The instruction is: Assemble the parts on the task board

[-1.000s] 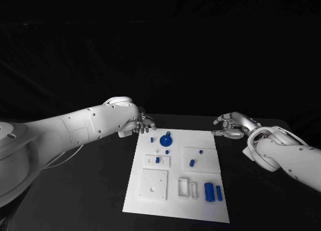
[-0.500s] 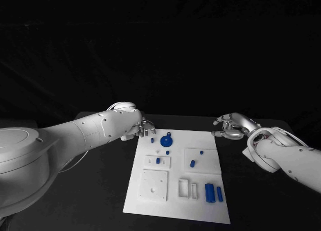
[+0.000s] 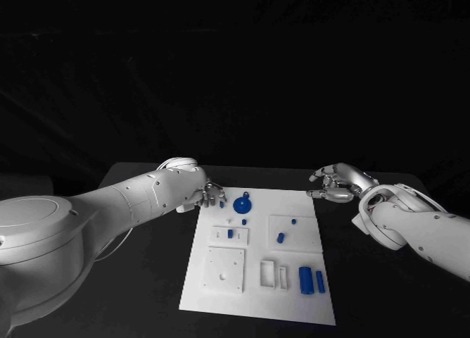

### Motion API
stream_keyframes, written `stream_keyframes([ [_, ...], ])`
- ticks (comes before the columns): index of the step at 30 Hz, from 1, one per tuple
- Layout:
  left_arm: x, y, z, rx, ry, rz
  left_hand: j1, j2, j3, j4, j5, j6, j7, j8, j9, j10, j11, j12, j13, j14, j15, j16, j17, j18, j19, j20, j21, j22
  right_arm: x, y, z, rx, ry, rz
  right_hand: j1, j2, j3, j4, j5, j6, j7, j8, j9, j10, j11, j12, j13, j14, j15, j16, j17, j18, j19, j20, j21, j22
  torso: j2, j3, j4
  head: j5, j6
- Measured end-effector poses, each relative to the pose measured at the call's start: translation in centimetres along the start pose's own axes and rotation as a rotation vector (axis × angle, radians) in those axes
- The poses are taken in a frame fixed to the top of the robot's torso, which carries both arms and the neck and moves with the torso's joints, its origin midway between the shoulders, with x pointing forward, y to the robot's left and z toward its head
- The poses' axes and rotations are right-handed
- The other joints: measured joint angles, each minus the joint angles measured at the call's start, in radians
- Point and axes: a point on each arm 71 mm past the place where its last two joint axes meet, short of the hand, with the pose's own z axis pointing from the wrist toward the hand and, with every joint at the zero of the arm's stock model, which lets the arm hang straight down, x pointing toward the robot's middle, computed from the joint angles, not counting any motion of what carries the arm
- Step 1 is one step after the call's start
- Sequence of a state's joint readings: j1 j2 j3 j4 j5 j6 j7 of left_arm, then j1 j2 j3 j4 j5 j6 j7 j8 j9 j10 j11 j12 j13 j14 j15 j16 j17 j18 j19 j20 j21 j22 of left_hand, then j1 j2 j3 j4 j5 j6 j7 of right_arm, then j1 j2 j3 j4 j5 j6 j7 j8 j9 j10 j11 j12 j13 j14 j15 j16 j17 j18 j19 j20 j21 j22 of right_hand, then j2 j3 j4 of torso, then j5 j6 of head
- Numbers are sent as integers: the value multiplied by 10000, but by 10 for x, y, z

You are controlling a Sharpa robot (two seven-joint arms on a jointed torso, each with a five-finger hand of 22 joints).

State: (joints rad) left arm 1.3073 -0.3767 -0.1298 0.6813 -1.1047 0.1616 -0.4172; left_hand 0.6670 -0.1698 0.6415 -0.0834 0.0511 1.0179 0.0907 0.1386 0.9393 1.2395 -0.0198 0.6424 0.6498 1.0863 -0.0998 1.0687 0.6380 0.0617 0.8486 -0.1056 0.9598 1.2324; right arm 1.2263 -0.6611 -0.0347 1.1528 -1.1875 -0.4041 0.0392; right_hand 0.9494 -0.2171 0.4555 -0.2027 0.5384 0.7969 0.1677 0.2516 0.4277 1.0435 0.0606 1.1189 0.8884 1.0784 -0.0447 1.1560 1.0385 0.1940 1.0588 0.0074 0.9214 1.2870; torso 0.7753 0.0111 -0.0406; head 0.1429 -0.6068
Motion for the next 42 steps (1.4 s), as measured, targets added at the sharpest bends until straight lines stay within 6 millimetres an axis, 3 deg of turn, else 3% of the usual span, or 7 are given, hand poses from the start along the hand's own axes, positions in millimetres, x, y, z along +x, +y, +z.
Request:
stream_keyframes([
  [13, -1, 0, 1, 78, 84, -243, 0, 0, -29, 29, 0, -37, 33, 39, -44, -1, 1, -4, 0, -36, 36, 0, 21, 0, -72, 0, -36, 11, 1, 1, 0, -16, 5, 9, 0, 0, 18, -18, 0, -21, 9, 0, 0, 0, 0, 0, -10, -13, -13, 0, 1, 0, 0, 0, 0, 9, 11, -1, -9, -4, -45],
  [23, 0, -1, 2, 145, 235, -295, 331, 331, -166, -171, 0, -71, 0, 137, -118, 0, 0, -4, 32, -37, 36, 0, 74, 0, -71, 0, -36, 65, 1, 2, 1, -36, 14, 19, 0, 0, 29, -29, 0, -27, 2, 0, 1, 0, 0, 0, -9, -12, -12, 0, -8, 0, 0, 0, 0, 8, 7, -4, -10, 16, -59],
  [34, 0, 0, 2, 237, 355, -468, 678, 942, -235, -514, 0, -110, 31, 235, -226, -36, 36, -45, 52, -75, 74, -39, 105, 0, -107, 36, -75, 109, 1, 3, 1, -43, 16, 24, 0, 0, 29, -29, 0, -28, -3, 0, -8, 0, 0, 0, -9, -11, -10, 0, -8, 0, 0, 0, 0, 7, 7, -3, -11, -13, -77],
  [42, 1, -1, 3, 314, 483, -619, 738, 1002, -262, -541, 0, -111, 30, 272, -259, -36, 36, -83, 51, -96, 95, -39, 114, 0, -107, 36, -75, 119, 1, 2, 1, -33, 12, 21, 0, 0, 29, -29, 0, -10, -13, 0, -8, 0, 0, 0, -18, 4, 4, 0, -8, 0, 0, 0, 0, 5, 7, -3, -10, -26, -110],
])
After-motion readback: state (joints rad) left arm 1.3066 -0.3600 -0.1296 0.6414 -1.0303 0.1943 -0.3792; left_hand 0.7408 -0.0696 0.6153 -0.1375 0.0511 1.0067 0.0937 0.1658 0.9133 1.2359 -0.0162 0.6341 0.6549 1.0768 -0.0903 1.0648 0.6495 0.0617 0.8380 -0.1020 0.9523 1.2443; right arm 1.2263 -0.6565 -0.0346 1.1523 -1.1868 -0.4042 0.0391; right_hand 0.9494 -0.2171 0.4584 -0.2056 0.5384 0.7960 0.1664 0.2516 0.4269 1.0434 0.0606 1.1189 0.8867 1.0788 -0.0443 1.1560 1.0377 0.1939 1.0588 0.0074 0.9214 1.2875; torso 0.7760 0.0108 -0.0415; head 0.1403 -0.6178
